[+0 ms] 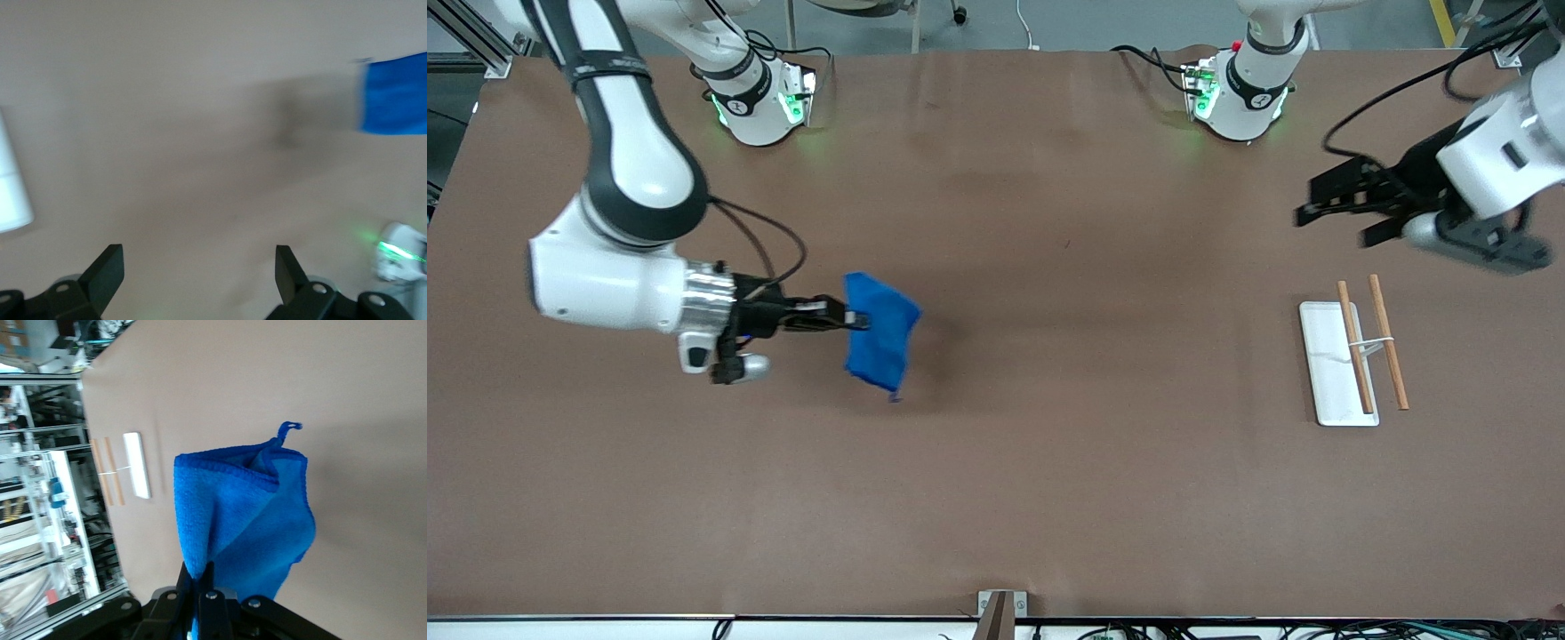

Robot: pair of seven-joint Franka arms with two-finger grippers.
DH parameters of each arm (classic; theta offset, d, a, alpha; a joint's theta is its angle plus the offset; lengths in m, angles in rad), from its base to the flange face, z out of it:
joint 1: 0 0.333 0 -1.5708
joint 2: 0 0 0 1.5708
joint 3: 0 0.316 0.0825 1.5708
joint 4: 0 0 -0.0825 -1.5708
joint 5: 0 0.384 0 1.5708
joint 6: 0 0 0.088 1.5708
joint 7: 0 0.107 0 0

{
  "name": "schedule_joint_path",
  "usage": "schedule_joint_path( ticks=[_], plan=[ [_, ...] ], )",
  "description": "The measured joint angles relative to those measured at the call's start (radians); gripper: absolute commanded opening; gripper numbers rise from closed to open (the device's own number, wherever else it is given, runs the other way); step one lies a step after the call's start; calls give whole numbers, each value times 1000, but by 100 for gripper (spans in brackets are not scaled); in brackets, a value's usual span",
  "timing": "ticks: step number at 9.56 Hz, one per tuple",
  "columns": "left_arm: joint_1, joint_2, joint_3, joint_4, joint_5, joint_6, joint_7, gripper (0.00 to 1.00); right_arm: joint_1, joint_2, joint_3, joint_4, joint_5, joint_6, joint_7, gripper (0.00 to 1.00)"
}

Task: Right arm passes towel to left arm to hang
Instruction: 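Carry the towel toward the middle while the left gripper approaches, then grasp the hanging towel with the left gripper beside the right gripper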

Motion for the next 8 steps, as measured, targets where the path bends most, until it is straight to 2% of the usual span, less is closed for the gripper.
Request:
schedule_joint_path(
  ticks=[2,4,6,8],
  plan=[
    [13,114,3,-17,-274,35,128,96,4,34,142,0,185,142,0,0],
    [24,180,5,-62,-496,46,188,92,7,55,260,6,307,265,0,0],
    [23,204,4,-181,-699,62,330,85,13,58,311,44,452,284,0,0],
    [22,273,1,-282,-848,49,507,80,26,60,329,95,572,283,0,0]
  ],
)
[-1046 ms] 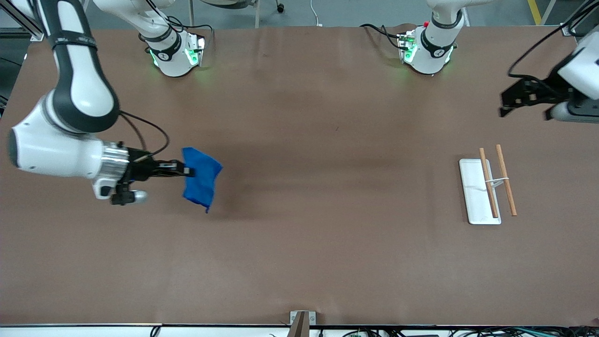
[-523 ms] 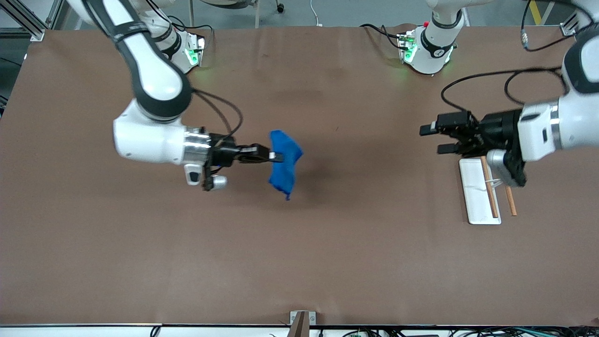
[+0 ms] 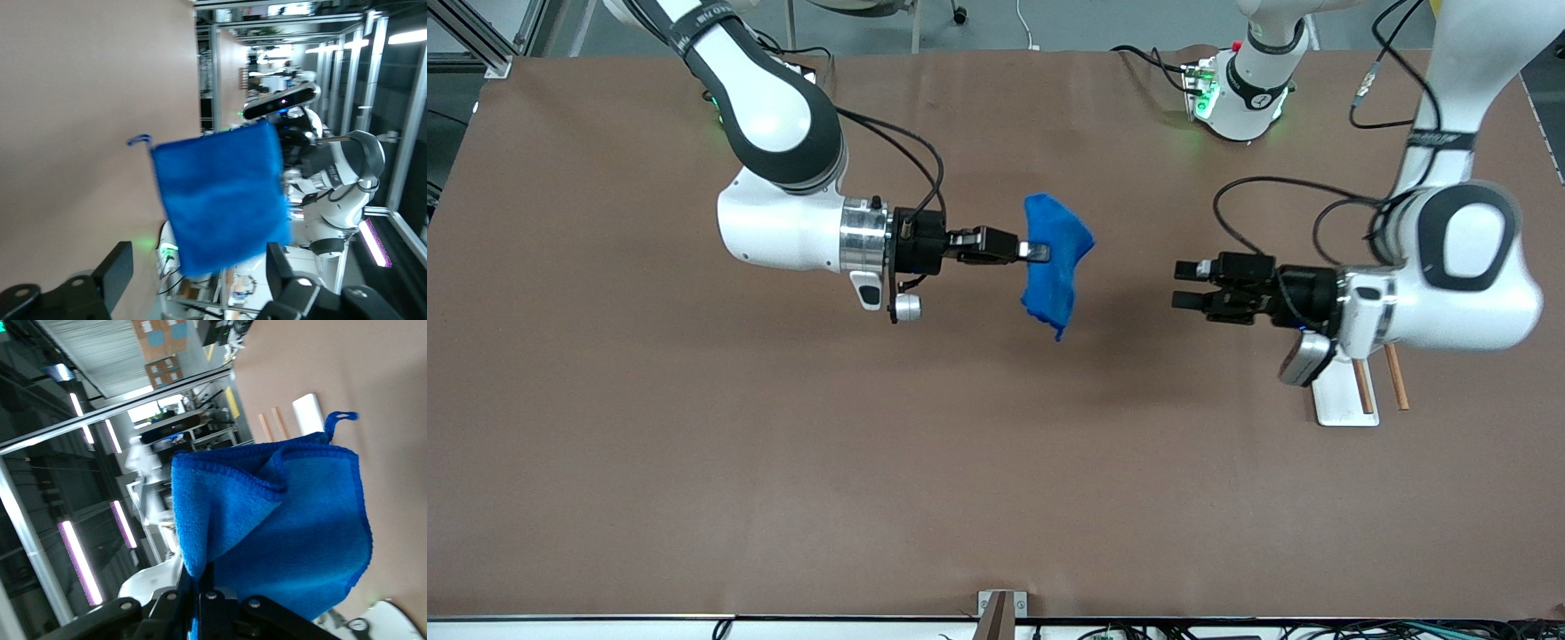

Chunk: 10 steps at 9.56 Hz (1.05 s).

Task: Right arm passes towel to left arm to hang
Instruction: 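Grasp the hanging towel with the left gripper beside the right gripper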

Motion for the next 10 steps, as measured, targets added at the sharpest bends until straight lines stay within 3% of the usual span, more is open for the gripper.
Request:
schedule_joint_path(
  ticks=[3,7,10],
  plan=[
    [-6,147,-26,-21,-201,-140,80,72,13,11,34,51,102,1,1,0],
    [-8,172,-89,-19,-310,-184,81,60,36,78,81,107,112,94,0,0],
    [1,186,-93,-19,-320,-204,81,51,55,127,86,141,112,116,-19,0]
  ],
)
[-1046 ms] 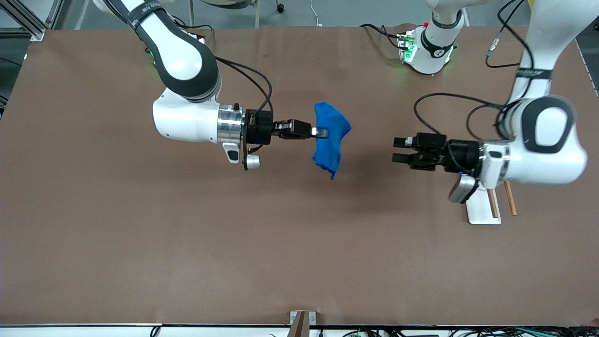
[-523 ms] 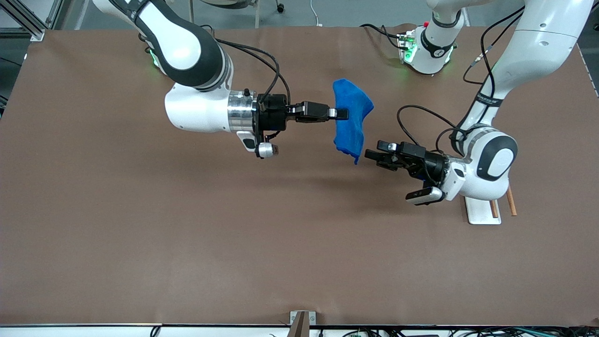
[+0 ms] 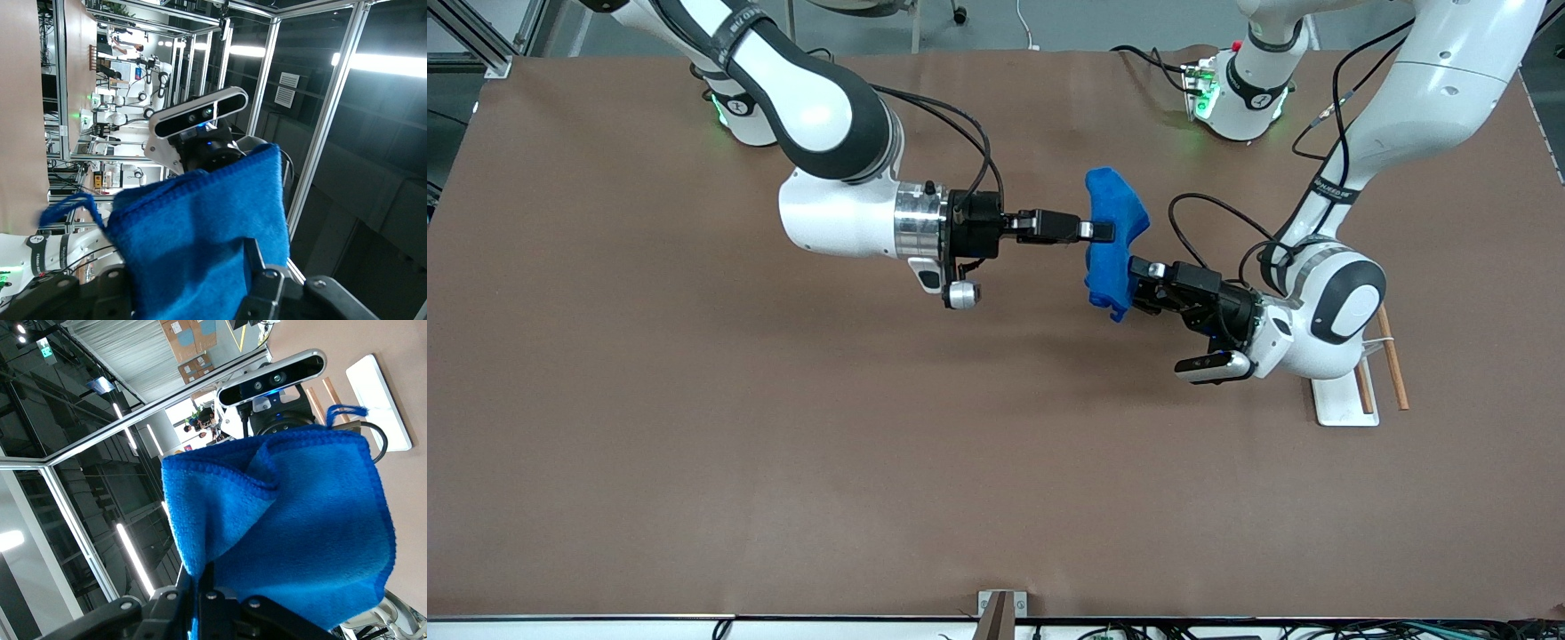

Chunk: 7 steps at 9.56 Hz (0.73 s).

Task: Right arm passes towel to left arm to hang
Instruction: 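Grasp the hanging towel with the left gripper beside the right gripper, then open the right gripper and withdraw while the left gripper holds towel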

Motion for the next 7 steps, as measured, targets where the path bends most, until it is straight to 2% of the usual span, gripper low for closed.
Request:
schedule_joint_path(
  ticks=[1,3,4,7],
  plan=[
    [8,0,0,2,0,-10,-1,42,0,3,0,2,0,0,-1,0],
    [35,0,0,5,0,-38,-4,5,0,3,1,5,0,1,-1,0],
    [48,0,0,5,0,-47,-6,0,0,3,1,5,0,1,-1,0],
    [53,0,-1,16,0,-53,-41,0,0,3,1,6,0,1,-1,0]
  ],
)
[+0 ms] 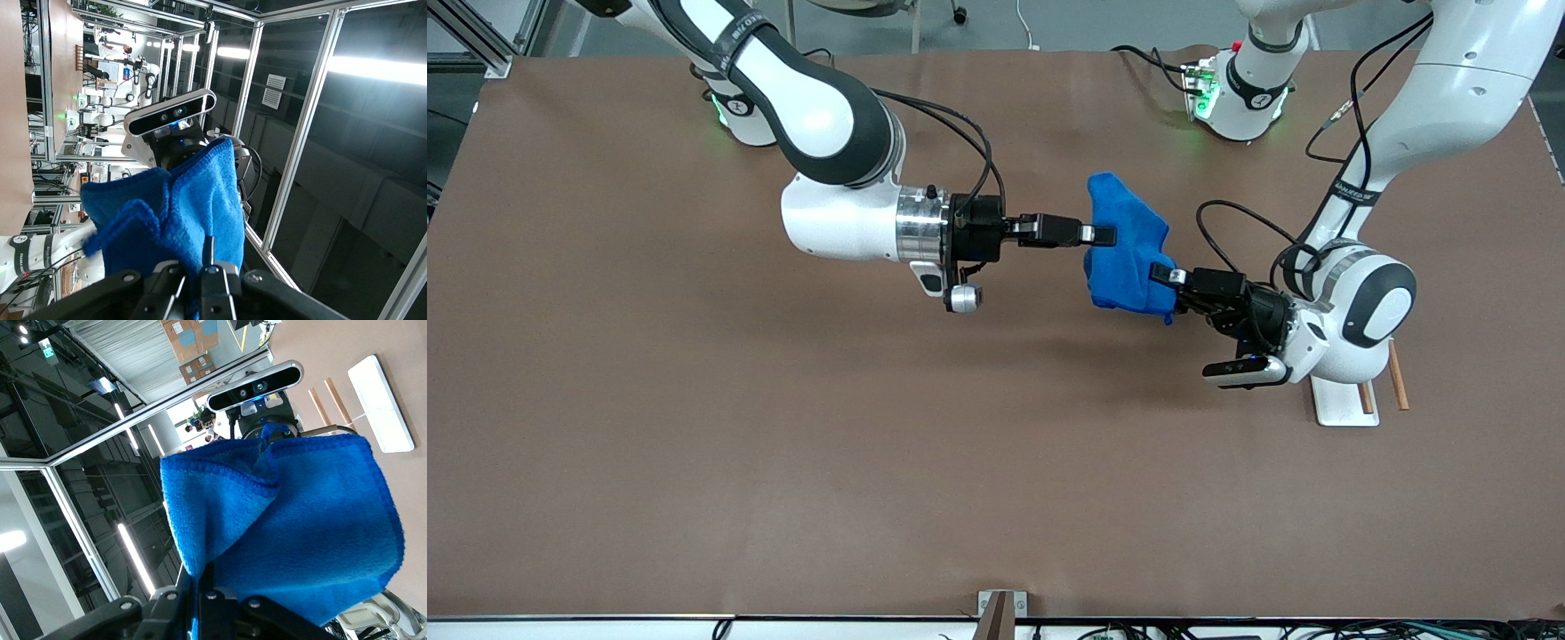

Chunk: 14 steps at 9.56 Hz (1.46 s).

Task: Right arm passes towel to left arm to hang
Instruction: 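Open the right gripper and withdraw while the left gripper holds towel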

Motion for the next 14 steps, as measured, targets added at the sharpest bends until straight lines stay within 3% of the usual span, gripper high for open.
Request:
schedule_joint_path(
  ticks=[1,2,3,6,8,11,14],
  plan=[
    [-1,0,0,5,0,0,-4,0,0,0,0,0,0,1,0,0],
    [-1,0,0,6,0,0,-10,0,0,0,0,1,0,1,0,7],
    [-1,0,0,6,0,0,-22,0,0,0,0,1,0,2,0,97],
    [0,-14,1,24,4,56,-137,0,-15,0,-4,1,-2,17,-1,100],
    [0,-52,2,71,83,149,-276,0,-77,1,-8,-25,-97,15,-6,100],
    [2,-78,15,113,217,227,-415,0,-195,-4,-40,-123,-435,-23,-13,100],
    [29,-124,26,123,385,252,-569,0,-217,-30,-219,-200,-785,-150,-17,100]
  ],
)
